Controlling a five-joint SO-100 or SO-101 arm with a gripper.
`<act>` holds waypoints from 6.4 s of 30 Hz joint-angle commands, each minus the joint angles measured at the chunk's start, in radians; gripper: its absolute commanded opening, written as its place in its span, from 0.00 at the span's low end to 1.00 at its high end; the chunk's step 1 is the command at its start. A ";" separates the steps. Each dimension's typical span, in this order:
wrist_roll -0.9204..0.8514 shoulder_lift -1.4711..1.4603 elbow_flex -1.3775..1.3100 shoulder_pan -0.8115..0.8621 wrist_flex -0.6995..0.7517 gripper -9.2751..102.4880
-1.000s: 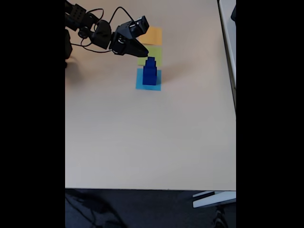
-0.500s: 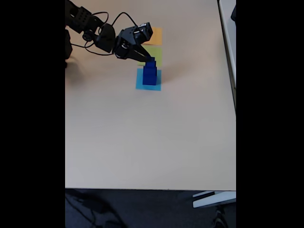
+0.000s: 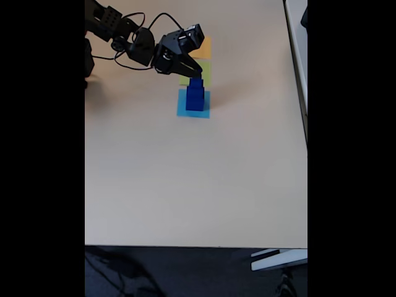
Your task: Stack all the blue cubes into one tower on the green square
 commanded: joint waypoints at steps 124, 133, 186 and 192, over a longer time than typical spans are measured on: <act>-0.621 0.742 0.098 -0.169 0.598 0.08; -0.887 0.989 0.367 -0.189 0.598 0.08; -1.548 1.445 0.750 -0.149 1.109 0.08; -1.545 1.445 0.750 -0.146 1.112 0.08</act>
